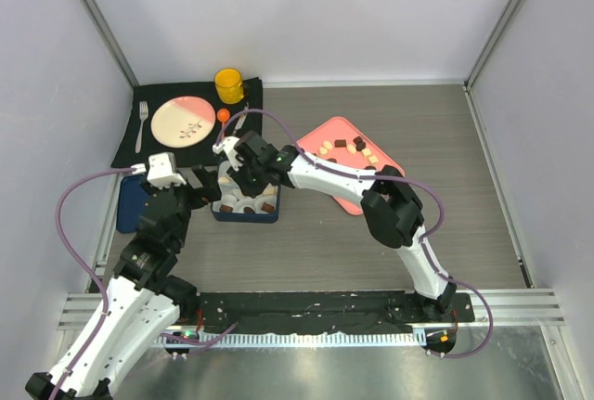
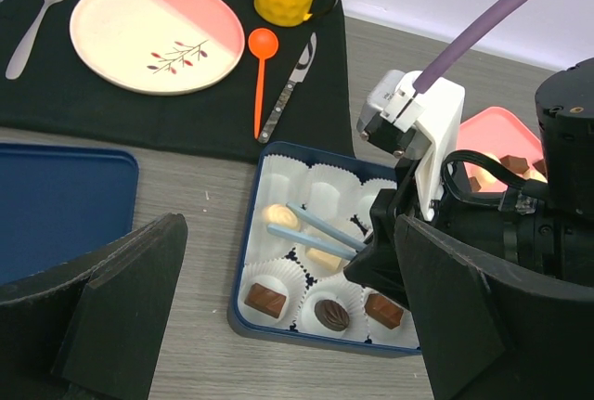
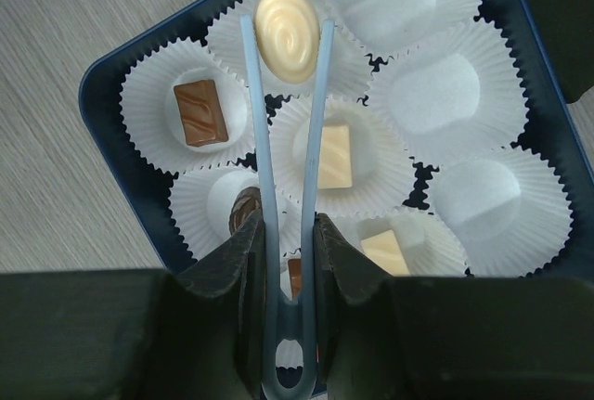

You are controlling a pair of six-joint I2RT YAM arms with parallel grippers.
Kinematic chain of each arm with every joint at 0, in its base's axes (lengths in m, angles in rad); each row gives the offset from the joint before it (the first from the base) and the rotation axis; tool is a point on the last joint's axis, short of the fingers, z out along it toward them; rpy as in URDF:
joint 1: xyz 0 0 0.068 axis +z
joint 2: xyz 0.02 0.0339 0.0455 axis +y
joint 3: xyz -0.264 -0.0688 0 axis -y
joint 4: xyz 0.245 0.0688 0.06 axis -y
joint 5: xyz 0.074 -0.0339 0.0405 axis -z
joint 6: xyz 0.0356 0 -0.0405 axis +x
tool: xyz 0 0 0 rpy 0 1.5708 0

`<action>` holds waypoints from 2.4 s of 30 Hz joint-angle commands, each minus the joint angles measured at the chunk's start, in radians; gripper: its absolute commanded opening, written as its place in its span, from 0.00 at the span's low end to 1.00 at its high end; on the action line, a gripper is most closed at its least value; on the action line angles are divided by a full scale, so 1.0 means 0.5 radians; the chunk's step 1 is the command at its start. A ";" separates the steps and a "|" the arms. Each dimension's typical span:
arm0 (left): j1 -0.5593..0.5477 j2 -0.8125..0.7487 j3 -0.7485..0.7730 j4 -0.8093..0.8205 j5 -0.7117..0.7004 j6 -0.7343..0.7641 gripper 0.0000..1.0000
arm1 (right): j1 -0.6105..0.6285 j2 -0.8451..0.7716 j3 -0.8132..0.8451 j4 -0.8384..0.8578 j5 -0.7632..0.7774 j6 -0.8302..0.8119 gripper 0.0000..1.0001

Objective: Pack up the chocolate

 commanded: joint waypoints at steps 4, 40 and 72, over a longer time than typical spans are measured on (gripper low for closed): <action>0.011 -0.013 0.082 0.041 -0.019 0.021 1.00 | 0.025 0.019 0.098 0.083 -0.069 0.026 0.24; 0.011 -0.023 0.085 0.029 -0.028 0.024 1.00 | 0.028 0.028 0.175 0.120 -0.033 0.041 0.39; 0.008 0.051 0.082 0.048 -0.016 0.036 1.00 | -0.640 -1.208 -0.982 -0.313 0.495 0.461 0.25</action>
